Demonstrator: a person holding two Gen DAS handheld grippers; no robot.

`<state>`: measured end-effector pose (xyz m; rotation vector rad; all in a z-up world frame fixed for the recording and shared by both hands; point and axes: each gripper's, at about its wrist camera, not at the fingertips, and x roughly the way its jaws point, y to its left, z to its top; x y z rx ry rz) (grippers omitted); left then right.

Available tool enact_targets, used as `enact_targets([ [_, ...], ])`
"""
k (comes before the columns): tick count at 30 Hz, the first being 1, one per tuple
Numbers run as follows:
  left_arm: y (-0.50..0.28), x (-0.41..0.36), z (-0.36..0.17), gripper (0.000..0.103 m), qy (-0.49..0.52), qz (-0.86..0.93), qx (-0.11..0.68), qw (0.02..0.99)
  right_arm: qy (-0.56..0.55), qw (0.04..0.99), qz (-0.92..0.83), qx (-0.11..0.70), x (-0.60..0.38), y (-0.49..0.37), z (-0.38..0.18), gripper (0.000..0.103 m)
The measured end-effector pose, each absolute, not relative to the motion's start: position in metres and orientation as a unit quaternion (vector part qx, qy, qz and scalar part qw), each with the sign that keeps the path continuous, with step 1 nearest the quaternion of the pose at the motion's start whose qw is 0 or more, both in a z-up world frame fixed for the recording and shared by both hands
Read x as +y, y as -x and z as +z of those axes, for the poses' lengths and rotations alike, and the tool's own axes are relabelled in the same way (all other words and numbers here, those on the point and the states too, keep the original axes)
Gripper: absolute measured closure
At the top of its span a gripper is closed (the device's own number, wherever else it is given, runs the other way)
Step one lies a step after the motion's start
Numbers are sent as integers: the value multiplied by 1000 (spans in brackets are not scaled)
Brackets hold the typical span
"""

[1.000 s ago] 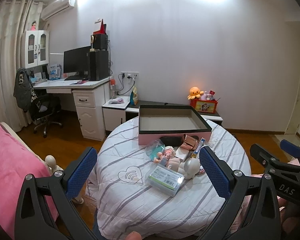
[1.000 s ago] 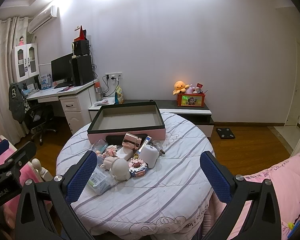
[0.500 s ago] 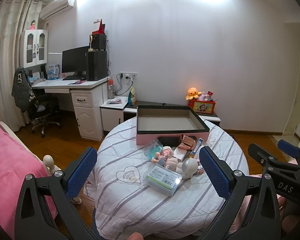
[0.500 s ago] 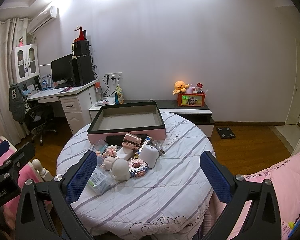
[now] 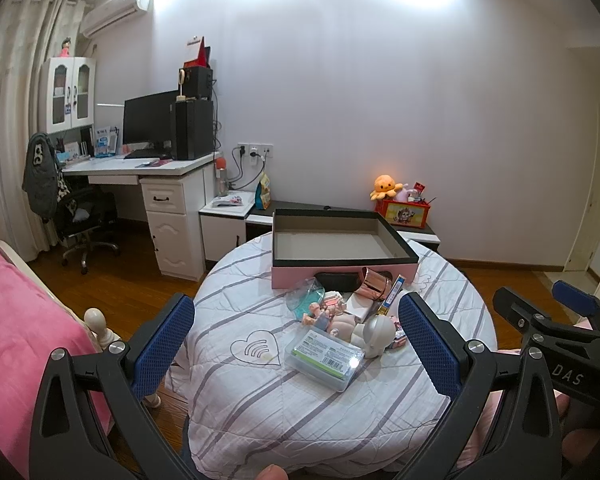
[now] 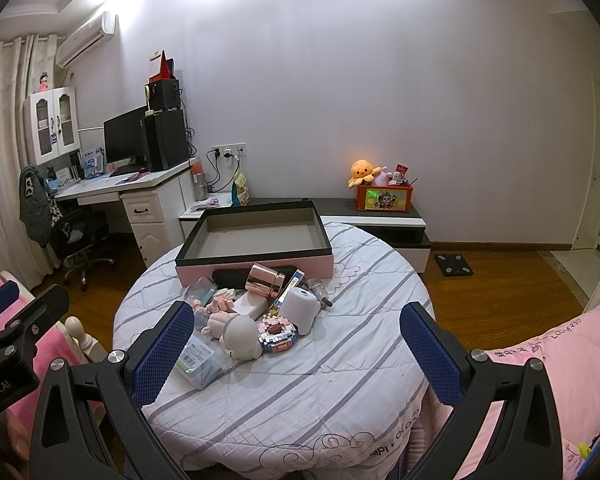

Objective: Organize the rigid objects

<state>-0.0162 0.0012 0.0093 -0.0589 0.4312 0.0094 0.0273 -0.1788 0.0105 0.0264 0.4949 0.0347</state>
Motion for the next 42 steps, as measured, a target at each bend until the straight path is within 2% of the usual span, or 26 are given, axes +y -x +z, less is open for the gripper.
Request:
enact_targets([
  [11,12,2,1,0,33,7,216,976,-11,967,24,252,-177,-32,0,0],
  [31,-43,6,-91,0,38,-18,302,953,3,939,42,341,-183,-100,-75,0],
  [42,-74,-14,-124,0,16,-71,333,940,-30,925,61,373,-190,-124,-94,0],
])
